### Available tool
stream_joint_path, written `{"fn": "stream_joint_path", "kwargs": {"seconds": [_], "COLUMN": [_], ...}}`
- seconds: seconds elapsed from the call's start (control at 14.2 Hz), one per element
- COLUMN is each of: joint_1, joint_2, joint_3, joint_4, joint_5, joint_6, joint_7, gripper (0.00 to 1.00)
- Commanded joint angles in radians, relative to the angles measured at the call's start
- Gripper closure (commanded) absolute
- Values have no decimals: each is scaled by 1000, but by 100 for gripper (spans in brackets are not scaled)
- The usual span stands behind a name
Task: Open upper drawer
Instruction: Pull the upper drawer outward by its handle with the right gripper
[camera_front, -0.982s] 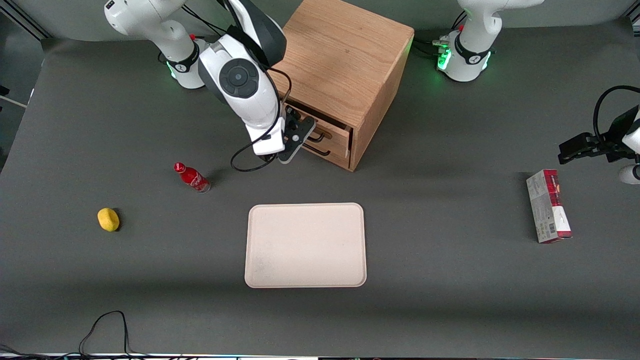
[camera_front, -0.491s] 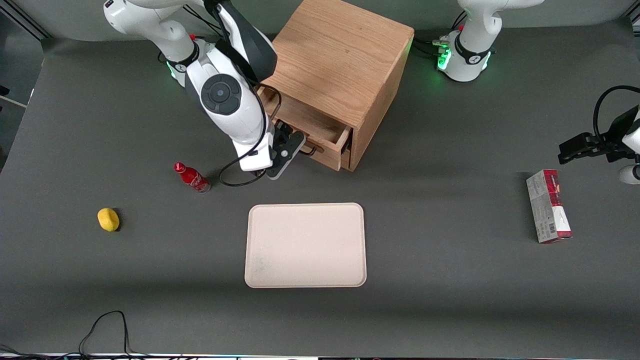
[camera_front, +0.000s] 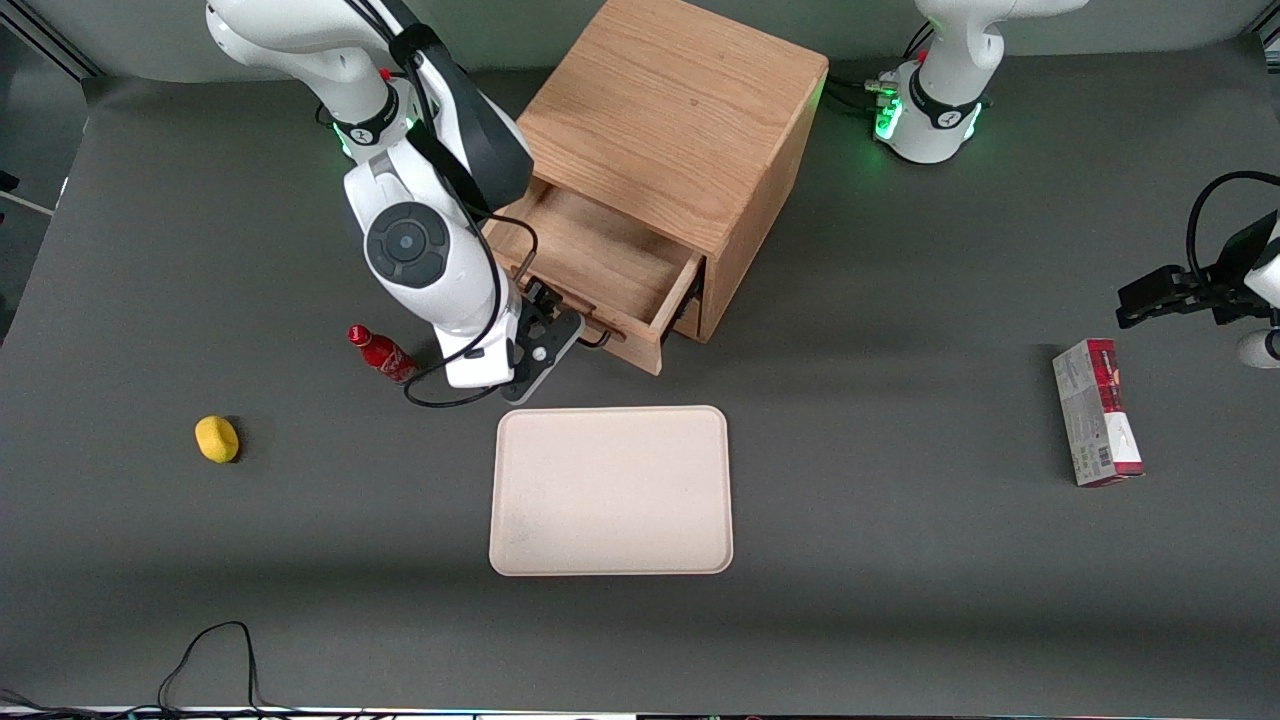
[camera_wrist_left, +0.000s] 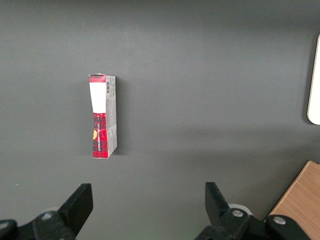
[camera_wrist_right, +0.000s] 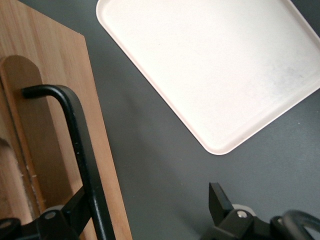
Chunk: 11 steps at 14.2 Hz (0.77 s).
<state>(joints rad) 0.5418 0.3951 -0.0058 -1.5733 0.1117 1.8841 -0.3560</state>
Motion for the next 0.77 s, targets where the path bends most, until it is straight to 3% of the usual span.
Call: {"fn": "stream_joint_path", "kwargs": {"seconds": [0.0, 0.7], "joint_1": [-31, -114], "joint_2": [51, 139], "joint_3": [3, 3], "joint_4": [73, 203], "joint_5": [-18, -43], "joint_6": [-29, -88], "joint_7": [-23, -52], "gripper": [0, 0]}}
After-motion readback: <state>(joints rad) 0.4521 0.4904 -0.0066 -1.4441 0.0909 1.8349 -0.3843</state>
